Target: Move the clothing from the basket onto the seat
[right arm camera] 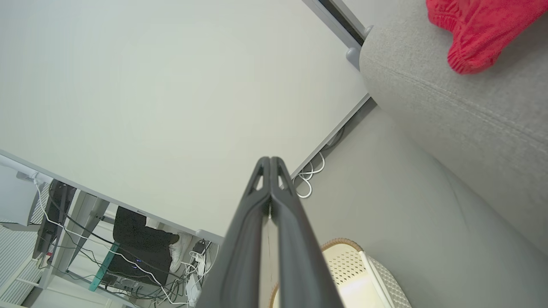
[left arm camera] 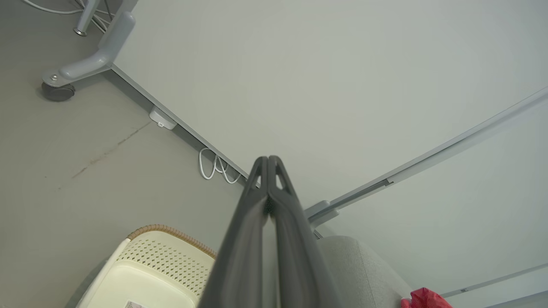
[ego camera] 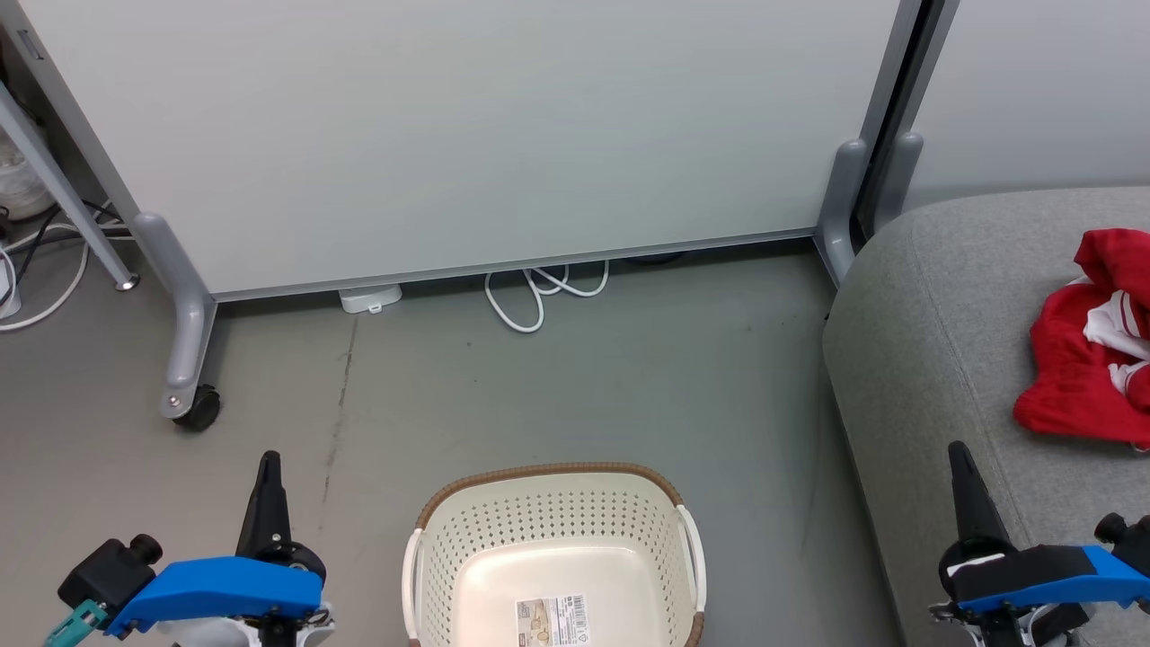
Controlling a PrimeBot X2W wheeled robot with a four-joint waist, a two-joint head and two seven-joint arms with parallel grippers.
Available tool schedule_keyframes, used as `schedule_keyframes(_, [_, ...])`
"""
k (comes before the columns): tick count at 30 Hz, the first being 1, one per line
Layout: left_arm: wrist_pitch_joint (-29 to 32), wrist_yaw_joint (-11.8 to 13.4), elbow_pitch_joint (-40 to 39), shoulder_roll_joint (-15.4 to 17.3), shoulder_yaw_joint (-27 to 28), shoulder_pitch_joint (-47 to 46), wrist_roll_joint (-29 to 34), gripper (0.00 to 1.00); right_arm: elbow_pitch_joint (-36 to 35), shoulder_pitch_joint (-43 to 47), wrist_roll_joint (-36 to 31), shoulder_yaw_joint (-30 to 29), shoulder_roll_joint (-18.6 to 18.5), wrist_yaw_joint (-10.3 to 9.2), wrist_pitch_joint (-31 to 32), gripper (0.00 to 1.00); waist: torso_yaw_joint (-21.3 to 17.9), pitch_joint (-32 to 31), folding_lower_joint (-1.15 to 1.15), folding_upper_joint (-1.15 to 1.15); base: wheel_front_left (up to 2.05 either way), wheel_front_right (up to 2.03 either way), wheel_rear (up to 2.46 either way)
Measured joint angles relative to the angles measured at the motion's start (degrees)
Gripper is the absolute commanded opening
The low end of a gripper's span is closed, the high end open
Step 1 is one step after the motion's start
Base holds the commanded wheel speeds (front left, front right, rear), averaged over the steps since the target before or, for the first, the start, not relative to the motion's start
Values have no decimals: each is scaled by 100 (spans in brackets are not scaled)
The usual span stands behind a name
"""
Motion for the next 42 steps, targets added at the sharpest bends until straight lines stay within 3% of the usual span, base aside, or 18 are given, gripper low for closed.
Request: schedule_keyframes(42, [619, -24, -168, 2, 247, -136, -2444, 0, -168, -75, 2443, -36, -3, 0, 620, 0, -71, -38, 0, 0, 0, 0, 0])
